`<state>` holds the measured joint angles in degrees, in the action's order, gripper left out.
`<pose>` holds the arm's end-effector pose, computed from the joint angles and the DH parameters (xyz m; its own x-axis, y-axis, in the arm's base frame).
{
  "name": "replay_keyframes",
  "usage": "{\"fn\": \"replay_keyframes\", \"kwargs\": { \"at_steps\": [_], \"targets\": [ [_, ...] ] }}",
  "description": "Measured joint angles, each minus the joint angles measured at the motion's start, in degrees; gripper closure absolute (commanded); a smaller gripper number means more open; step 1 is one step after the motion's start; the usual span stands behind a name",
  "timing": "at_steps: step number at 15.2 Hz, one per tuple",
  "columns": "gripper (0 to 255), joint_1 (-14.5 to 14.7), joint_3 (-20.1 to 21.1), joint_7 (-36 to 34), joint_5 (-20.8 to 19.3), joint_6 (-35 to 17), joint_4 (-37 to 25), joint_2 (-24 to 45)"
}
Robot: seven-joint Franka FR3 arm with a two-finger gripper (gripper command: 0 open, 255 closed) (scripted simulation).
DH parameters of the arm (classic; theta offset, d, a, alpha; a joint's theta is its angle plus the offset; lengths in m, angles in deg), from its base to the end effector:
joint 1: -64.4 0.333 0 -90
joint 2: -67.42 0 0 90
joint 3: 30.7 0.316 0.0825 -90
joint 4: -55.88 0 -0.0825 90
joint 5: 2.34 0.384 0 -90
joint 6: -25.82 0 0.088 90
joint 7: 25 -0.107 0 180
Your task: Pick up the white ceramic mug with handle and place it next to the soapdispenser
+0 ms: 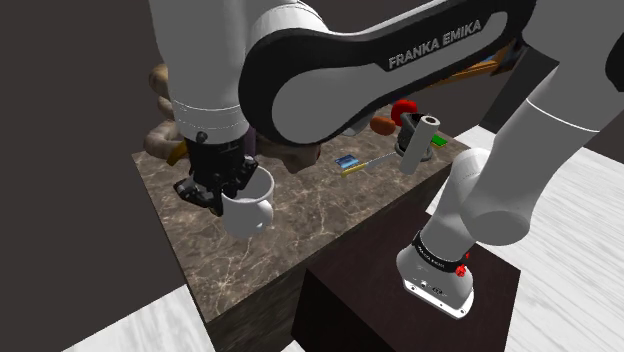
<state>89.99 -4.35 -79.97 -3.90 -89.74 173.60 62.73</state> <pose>0.3282 0.4237 0.4728 0.9966 -0.0419 0.0703 -0.0425 -0.9991 0.0064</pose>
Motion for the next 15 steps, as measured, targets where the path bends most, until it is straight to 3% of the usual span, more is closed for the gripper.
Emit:
{"fn": "replay_keyframes", "kwargs": {
  "at_steps": [15],
  "targets": [
    [255, 0.09, 0.44, -2.48, -2.82, -11.26, 7.16, 4.68]
  ]
}}
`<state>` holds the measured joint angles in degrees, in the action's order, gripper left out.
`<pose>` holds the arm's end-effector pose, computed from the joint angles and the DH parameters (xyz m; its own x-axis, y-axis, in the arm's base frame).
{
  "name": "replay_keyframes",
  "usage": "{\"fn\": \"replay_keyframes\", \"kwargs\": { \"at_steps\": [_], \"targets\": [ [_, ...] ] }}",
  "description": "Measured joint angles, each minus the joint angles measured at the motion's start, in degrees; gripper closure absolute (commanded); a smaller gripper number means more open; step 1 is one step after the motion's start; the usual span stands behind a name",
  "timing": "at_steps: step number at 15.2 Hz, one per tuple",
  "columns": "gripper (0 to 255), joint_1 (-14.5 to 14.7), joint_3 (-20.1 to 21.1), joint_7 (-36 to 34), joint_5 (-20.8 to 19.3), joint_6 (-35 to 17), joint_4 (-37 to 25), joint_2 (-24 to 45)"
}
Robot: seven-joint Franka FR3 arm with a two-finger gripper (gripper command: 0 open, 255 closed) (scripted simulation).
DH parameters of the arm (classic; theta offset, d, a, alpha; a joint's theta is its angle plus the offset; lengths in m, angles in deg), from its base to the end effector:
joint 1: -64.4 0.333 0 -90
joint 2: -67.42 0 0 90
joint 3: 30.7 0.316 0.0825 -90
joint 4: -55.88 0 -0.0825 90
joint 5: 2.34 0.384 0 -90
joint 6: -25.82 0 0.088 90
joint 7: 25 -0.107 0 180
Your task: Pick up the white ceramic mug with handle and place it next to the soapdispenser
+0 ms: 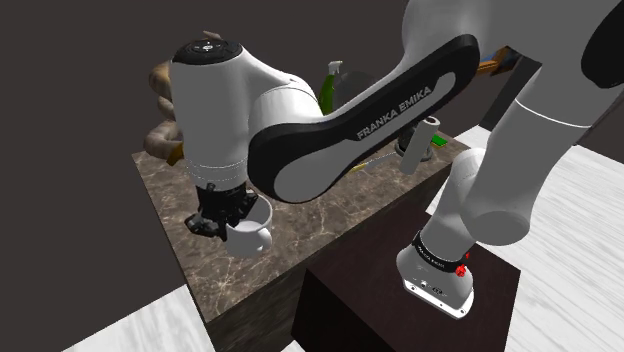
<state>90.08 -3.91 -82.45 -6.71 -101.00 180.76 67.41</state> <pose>0.3287 0.4238 0.3933 0.9966 -0.0419 0.0703 -0.0424 -0.9991 0.0062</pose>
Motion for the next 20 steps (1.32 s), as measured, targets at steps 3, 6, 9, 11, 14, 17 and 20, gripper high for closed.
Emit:
{"fn": "replay_keyframes", "kwargs": {
  "at_steps": [3, 6, 9, 11, 14, 17, 20],
  "targets": [
    [255, -0.02, -0.03, -0.52, -0.73, -2.16, 1.3, 1.0],
    [255, 0.02, -0.06, -1.23, -1.64, -4.25, 2.3, 2.27],
    [255, 0.08, -0.03, -1.52, -1.9, -4.71, 2.43, 2.64],
    [255, 0.08, -0.03, -1.55, -1.93, -4.76, 2.44, 2.68],
    [0, 0.08, -0.03, -1.56, -1.94, -4.78, 2.45, 2.69],
    [0, 0.09, -0.03, -1.56, -1.94, -4.79, 2.45, 2.68],
    [0, 0.09, 0.02, -1.3, -1.54, -3.98, 2.12, 2.11]
  ]
}}
